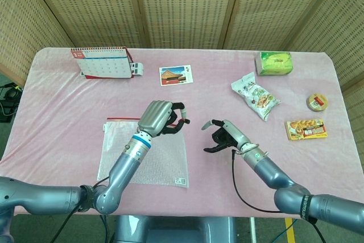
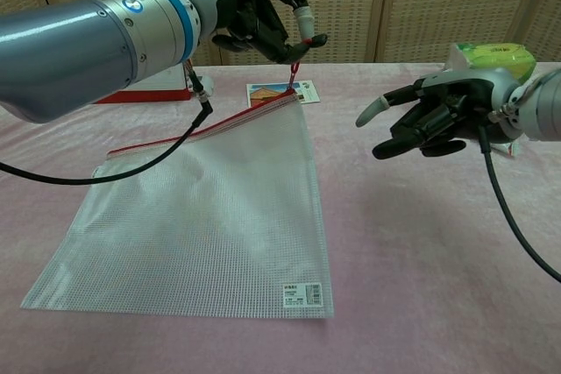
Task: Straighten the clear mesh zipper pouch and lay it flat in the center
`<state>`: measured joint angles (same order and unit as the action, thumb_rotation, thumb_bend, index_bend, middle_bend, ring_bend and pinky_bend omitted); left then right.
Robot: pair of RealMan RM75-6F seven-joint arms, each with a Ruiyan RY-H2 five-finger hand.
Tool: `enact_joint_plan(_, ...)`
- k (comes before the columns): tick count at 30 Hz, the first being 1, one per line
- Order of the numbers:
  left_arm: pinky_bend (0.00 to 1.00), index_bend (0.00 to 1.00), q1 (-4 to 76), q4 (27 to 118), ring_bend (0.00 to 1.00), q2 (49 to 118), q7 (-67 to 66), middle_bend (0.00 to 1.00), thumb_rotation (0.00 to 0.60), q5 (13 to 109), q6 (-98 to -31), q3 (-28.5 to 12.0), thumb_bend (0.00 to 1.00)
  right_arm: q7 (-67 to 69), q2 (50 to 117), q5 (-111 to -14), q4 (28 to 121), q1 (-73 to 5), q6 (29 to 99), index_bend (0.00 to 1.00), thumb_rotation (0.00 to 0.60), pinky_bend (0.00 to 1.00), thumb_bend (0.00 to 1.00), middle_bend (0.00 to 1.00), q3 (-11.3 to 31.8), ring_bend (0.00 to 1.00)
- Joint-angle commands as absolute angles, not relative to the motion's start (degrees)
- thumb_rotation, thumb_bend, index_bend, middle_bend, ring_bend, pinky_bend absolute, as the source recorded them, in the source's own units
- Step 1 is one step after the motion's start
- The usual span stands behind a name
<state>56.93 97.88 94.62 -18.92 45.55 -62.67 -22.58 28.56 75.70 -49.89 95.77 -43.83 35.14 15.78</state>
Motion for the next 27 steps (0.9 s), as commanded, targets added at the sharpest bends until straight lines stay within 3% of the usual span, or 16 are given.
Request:
enact_joint_plan(1, 1.00, 0.86, 57.08, 96.41, 0.93, 95.73, -17.35, 1.00, 0.600, 45.80, -61.77, -22.72, 0.69, 25.16, 78.45, -43.62, 95.34, -46.41, 37.38, 0.39, 0.600, 1.00, 0.00, 0.96, 16.39, 0.98)
enact_joint_plan(9, 1.00, 0.86, 57.89, 93.40, 0.93, 99.17, -13.38, 1.00, 0.600, 48.05, -60.67, -23.36, 0.67, 22.71, 79.84, -36.13, 95.34, -48.50, 38.25, 0.41, 0.600, 1.00, 0.00, 0.96, 17.71, 0.98)
enact_joint_plan(27, 1.00, 0.86, 57.83, 90.79, 0.93, 102.79, -11.24, 1.00, 0.600, 50.75, -62.33, -24.05, 0.66, 20.36, 82.38, -29.71, 94.86, -49.79, 39.79, 0.49, 0.600, 1.00, 0.04, 0.96, 19.29, 0.98)
